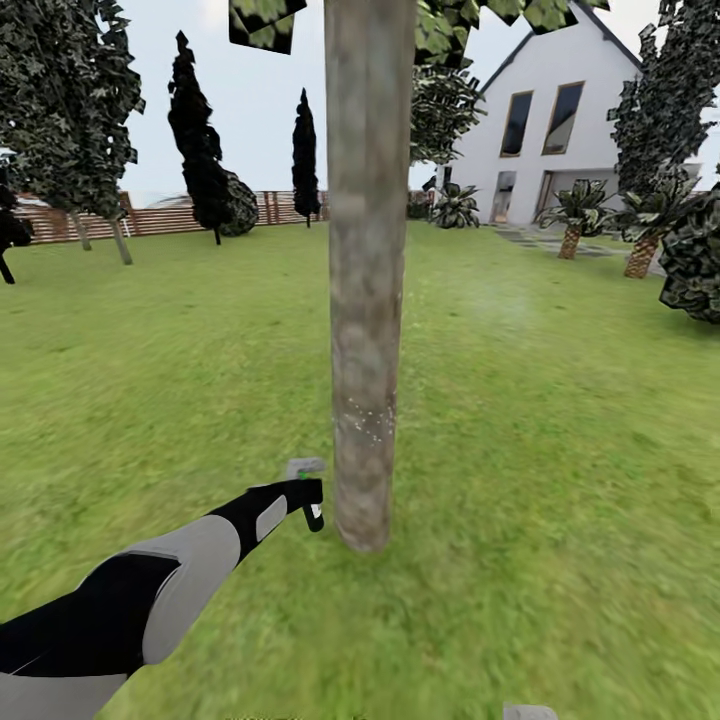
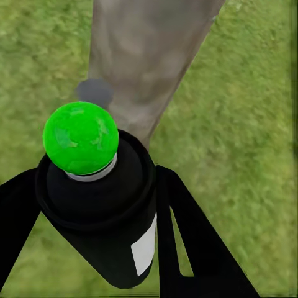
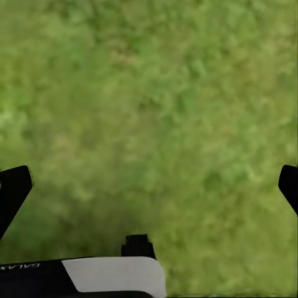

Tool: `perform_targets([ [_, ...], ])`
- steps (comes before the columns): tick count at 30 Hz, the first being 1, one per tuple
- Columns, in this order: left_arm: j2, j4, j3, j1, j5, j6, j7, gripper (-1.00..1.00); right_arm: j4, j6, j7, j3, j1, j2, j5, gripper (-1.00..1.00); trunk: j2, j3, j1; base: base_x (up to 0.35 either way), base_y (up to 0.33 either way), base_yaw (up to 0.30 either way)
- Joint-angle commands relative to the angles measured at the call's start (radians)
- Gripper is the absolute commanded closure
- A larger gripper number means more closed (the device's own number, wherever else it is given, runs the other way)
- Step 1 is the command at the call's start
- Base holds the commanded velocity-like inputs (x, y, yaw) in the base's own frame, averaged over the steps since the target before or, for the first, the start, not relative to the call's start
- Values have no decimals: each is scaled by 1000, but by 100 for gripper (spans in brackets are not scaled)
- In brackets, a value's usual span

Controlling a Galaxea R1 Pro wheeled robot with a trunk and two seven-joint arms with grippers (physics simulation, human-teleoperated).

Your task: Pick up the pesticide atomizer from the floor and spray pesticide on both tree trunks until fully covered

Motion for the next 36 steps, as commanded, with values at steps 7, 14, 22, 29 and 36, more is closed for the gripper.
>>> perform_targets([
  [7, -1, -2, -7, 0, 10, 6, -3, 100, 0, -2, -3, 9, -1, 0, -8, -100, -1, -1, 0, -230, -13, -298],
  [14, -1, -3, -6, 0, 10, 5, -3, 100, 0, -2, -3, 9, -1, 0, -8, -100, -1, -1, 0, -76, -168, -110],
  [22, -3, -176, -17, 0, 12, 196, 0, 100, 39, -5, -4, 9, -1, -1, -8, -100, -1, -1, 0, -2, -5, -1],
  [29, -3, -558, -18, 0, 12, 558, 0, 100, 46, -4, -3, 9, -1, -2, -7, -100, -1, -1, 0, 0, 0, 0],
  [36, 2, -806, -16, -1, 10, 790, 1, 100, 47, -4, -3, 9, 0, -2, -7, -100, -1, -1, 0, 0, 0, 0],
])
